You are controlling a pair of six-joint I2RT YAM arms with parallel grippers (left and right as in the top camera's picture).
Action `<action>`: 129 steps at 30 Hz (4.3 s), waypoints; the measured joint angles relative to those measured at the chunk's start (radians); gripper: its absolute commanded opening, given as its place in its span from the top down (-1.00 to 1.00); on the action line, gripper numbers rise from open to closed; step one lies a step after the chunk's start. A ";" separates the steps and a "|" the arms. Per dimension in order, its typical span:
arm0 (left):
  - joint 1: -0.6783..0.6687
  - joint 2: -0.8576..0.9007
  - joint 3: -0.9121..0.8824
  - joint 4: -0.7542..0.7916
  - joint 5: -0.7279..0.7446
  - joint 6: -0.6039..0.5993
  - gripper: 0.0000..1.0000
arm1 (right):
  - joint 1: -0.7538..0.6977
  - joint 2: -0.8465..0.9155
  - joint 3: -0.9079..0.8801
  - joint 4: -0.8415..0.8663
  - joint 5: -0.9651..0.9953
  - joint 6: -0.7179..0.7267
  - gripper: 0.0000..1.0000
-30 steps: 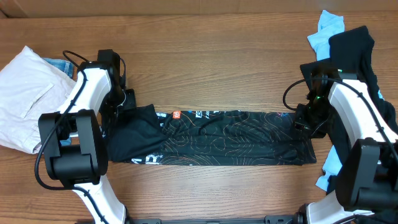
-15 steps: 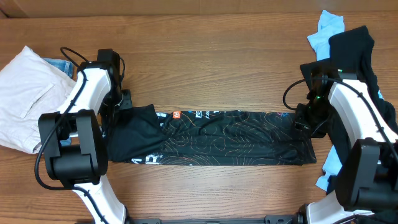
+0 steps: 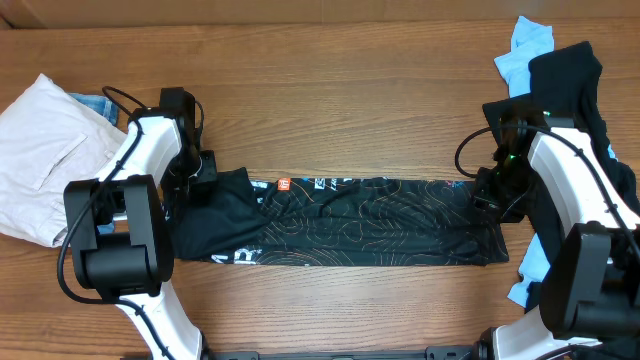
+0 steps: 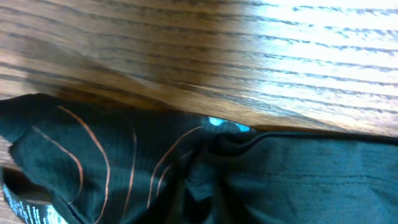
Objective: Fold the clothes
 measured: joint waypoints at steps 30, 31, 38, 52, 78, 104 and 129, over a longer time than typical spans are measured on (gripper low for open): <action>0.000 0.002 0.169 -0.388 0.620 0.486 0.92 | 0.000 0.000 0.000 0.008 0.000 0.000 0.28; 0.000 0.002 0.169 -0.407 0.624 0.494 0.92 | 0.000 0.000 0.000 0.010 0.000 0.000 0.27; -0.005 0.002 0.170 -0.537 0.700 0.625 0.88 | 0.000 0.000 0.000 0.019 0.000 -0.001 0.27; -0.175 0.003 0.171 -0.564 0.724 0.752 -0.26 | 0.000 0.000 0.000 0.019 0.000 0.000 0.25; -0.193 0.003 0.172 -0.339 0.330 0.179 0.22 | -0.015 -0.001 -0.182 0.222 0.000 -0.032 -0.81; -0.193 0.003 0.172 -0.339 0.315 0.134 0.49 | -0.021 -0.033 -0.339 0.441 -0.082 -0.006 0.92; -0.076 0.004 0.326 -0.410 0.321 0.055 0.49 | 0.113 -0.018 0.114 0.154 0.149 -0.030 0.92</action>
